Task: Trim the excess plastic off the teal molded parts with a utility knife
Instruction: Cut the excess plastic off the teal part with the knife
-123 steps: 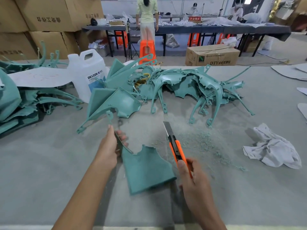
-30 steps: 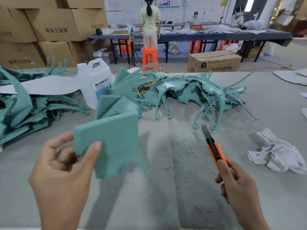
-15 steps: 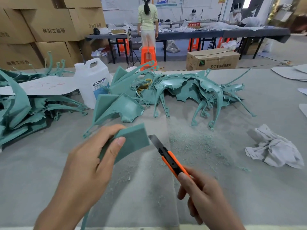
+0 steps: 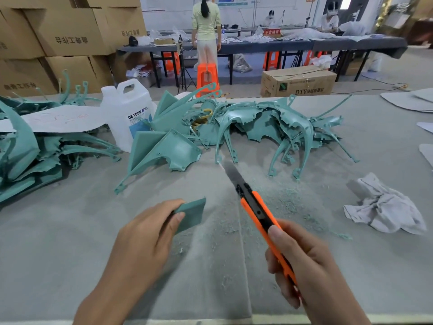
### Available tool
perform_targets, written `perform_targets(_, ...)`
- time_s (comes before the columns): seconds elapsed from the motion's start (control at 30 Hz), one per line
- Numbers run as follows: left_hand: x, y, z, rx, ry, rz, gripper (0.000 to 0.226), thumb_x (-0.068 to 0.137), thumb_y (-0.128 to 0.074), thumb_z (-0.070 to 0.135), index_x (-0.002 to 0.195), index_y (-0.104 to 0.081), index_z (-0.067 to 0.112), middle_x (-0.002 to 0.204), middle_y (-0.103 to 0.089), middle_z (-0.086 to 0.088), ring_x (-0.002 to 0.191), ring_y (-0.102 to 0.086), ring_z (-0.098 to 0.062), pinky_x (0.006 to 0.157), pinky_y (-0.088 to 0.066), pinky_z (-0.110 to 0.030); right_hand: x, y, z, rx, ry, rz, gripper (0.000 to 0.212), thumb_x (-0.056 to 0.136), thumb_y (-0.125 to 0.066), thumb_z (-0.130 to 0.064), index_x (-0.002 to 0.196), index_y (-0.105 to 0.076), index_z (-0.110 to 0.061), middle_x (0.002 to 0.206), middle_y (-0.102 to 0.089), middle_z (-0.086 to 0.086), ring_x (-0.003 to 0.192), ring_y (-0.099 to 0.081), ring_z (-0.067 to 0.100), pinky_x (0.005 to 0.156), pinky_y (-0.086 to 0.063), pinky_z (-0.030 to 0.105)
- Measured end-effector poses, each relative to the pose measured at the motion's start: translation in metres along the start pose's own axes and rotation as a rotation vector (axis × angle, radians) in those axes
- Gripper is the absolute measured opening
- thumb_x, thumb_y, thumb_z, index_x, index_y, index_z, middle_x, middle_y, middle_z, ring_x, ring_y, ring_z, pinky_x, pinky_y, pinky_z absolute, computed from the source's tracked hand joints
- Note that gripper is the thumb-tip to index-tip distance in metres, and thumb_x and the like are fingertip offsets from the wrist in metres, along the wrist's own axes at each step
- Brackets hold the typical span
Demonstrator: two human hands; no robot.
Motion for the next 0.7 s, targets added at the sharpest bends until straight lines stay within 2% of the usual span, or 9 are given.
perform_targets(0.13,0.001,0.009,-0.005,-0.054,0.053,0.017,0.02,0.096,-0.049,0.04,0.113,-0.061,0.037,0.088,-0.064,0.023,0.079,-0.057,-0.002,0.066,-0.041,-0.015,0.011,0.03,0.021,-0.057,-0.096,0.257,0.051,0.07,-0.08,-0.061,0.079,-0.068,-0.012,0.057,-0.057,0.009,0.037,-0.042,0.019,0.036,-0.031,0.021)
perform_targets(0.2,0.002,0.013,-0.006,-0.099,0.074,0.039,0.018,0.096,-0.049,0.043,0.111,-0.059,0.043,0.092,-0.064,0.027,0.083,-0.058,0.005,0.068,-0.039,-0.008,0.014,0.038,0.032,-0.077,-0.112,0.291,0.049,0.069,-0.071,-0.06,0.077,-0.069,-0.012,0.056,-0.058,0.011,0.037,-0.042,0.02,0.036,-0.03,0.02)
perform_targets(0.27,0.004,0.015,-0.004,-0.163,0.081,0.069,0.016,0.095,-0.05,0.046,0.108,-0.058,0.051,0.098,-0.065,0.029,0.086,-0.06,0.006,0.067,-0.04,-0.005,0.016,0.043,0.041,-0.091,-0.118,0.282,0.038,0.078,-0.069,-0.052,0.079,-0.072,-0.014,0.058,-0.061,0.012,0.037,-0.043,0.02,0.037,-0.03,0.02)
perform_targets(0.33,0.005,0.017,-0.005,-0.276,0.107,0.115,0.017,0.093,-0.05,0.052,0.108,-0.059,0.055,0.103,-0.068,0.027,0.091,-0.064,0.004,0.072,-0.047,-0.011,0.02,0.051,0.05,-0.145,-0.124,0.301,0.019,0.092,-0.066,-0.033,0.08,-0.074,-0.02,0.062,-0.065,0.012,0.04,-0.046,0.019,0.037,-0.031,0.022)
perform_targets(0.4,0.006,0.018,-0.007,-0.41,0.142,0.16,0.023,0.092,-0.051,0.055,0.111,-0.062,0.049,0.107,-0.07,0.019,0.094,-0.067,-0.002,0.074,-0.054,-0.023,0.025,0.062,0.056,-0.258,-0.125,0.35,0.022,0.096,-0.061,-0.02,0.079,-0.074,-0.023,0.063,-0.066,0.008,0.044,-0.049,0.017,0.038,-0.035,0.025)
perform_targets(0.47,0.009,0.018,-0.01,-0.516,0.17,0.196,0.027,0.093,-0.051,0.055,0.115,-0.062,0.042,0.108,-0.071,0.011,0.094,-0.068,-0.007,0.066,-0.057,-0.029,0.031,0.074,0.057,-0.482,-0.113,0.387,0.021,0.094,-0.061,-0.024,0.077,-0.073,-0.021,0.055,-0.058,0.0,0.046,-0.049,0.016,0.045,-0.04,0.031)
perform_targets(0.57,0.015,0.019,-0.017,-0.562,0.254,0.265,0.019,0.094,-0.046,0.058,0.109,-0.052,0.048,0.1,-0.071,0.015,0.084,-0.066,-0.003,0.062,-0.052,-0.018,0.042,0.09,0.053,-0.892,-0.118,0.362,0.02,0.093,-0.062,-0.033,0.078,-0.073,-0.025,0.05,-0.054,-0.008,0.053,-0.054,0.014,0.057,-0.043,0.033)
perform_targets(0.63,0.017,0.018,-0.021,-0.513,0.293,0.304,0.007,0.097,-0.039,0.057,0.101,-0.045,0.054,0.094,-0.067,0.028,0.078,-0.062,0.008,0.059,-0.046,-0.007,0.047,0.095,0.049,-1.005,-0.128,0.307,0.015,0.094,-0.063,-0.036,0.089,-0.077,-0.033,0.063,-0.065,-0.013,0.072,-0.064,0.019,0.066,-0.045,0.033)
perform_targets(0.7,0.016,0.017,-0.027,-0.493,0.354,0.347,0.006,0.098,-0.037,0.056,0.096,-0.043,0.057,0.09,-0.063,0.035,0.076,-0.059,0.012,0.063,-0.048,-0.016,0.051,0.107,0.042,-1.098,-0.043,0.329,0.016,0.094,-0.066,-0.034,0.101,-0.079,-0.026,0.09,-0.075,-0.003,0.094,-0.068,0.027,0.084,-0.049,0.037)
Point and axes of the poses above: each hand's wrist, its own x-axis towards the middle knuckle, its own y-axis out of the back of the hand, z = x × y, the point moved 3 cm from there along x, towards the middle knuckle
